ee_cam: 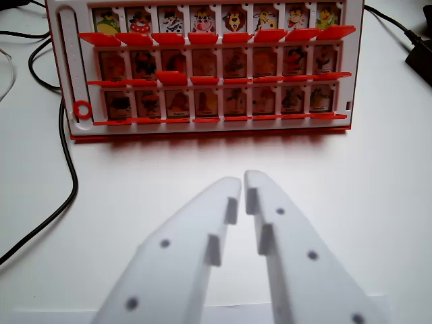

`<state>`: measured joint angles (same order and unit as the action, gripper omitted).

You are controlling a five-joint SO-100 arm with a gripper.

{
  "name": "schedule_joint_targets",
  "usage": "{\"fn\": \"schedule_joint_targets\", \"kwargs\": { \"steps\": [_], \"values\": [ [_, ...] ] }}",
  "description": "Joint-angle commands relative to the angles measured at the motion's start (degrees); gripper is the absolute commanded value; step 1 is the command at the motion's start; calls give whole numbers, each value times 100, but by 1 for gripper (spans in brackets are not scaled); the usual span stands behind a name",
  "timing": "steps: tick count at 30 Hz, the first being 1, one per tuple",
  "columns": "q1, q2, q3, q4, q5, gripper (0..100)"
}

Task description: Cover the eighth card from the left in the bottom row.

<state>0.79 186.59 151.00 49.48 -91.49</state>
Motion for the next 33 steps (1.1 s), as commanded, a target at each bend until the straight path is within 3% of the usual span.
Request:
{"fn": "schedule_joint_targets", "kwargs": {
  "steps": [1, 17, 33],
  "values": [
    [18, 88, -290, -132, -44, 0],
    [18, 88, -308, -9, -9, 0],
    [290, 88, -105, -334, -18, 0]
  ]
}}
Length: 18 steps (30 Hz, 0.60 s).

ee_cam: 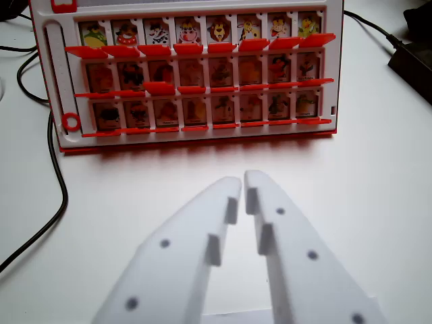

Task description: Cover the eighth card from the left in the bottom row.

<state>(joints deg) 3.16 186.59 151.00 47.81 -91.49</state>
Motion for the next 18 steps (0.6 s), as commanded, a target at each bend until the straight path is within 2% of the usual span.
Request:
{"fn": "schedule_joint_targets", "kwargs": {
  "steps": [1, 5, 12, 14, 16, 18],
  "values": [
    [53, 88, -105, -167, -9, 0],
    [53, 88, -132, -141, 18, 0],
    [62, 62, -158, -167, -53, 0],
    [158, -387, -563, 53, -9, 0],
    [369, -1081, -1143, 193, 123, 0],
    [633, -1714, -1556, 132, 123, 0]
  ]
}}
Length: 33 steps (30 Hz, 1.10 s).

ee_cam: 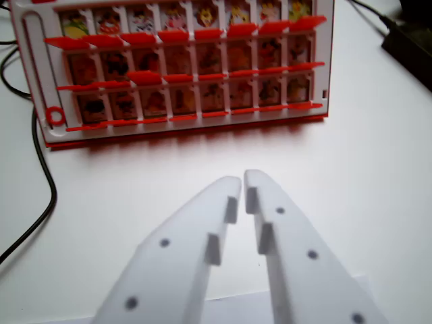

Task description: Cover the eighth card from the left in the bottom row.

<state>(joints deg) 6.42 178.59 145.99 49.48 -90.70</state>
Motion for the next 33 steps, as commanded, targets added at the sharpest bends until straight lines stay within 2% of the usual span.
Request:
{"fn": "schedule_joint_targets", "kwargs": {
  "steps": [1, 4, 7, 8, 11, 15, 18, 24, 28, 33],
  "values": [
    [466, -1301, -1283, -70, 35, 0],
    [949, -2681, -2153, -97, 88, 0],
    [1397, -3718, -2681, -334, 9, 0],
    [1538, -3964, -2698, -501, -62, 0],
    [1934, -4412, -2329, -1187, -404, 0],
    [2268, -4904, -1749, -1969, -773, 0],
    [2329, -5203, -1292, -2646, -932, 0],
    [2250, -6249, -923, -3858, -958, 0],
    [2171, -7102, -1037, -4667, -1020, 0],
    [1969, -8060, -1547, -5194, -976, 0]
  ]
}}
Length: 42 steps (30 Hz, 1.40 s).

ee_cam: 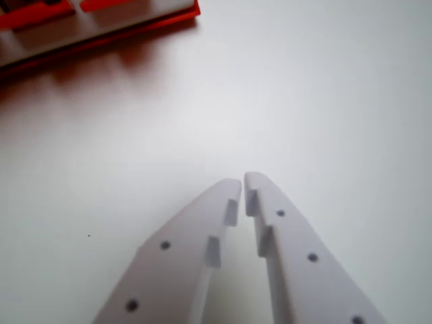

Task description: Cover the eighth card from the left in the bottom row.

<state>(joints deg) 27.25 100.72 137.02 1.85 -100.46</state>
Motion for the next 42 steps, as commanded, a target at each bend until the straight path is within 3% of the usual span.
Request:
{"fn": "schedule_joint_targets", "kwargs": {
  "steps": [1, 6, 18, 42],
  "values": [
    [-158, -439, -738, -563, 9, 0],
    [-396, -1292, -1441, -853, 149, 0],
    [-615, -2637, -2751, -984, 149, 0],
    [-431, -3208, -4008, -580, 299, 0]
  ]
}}
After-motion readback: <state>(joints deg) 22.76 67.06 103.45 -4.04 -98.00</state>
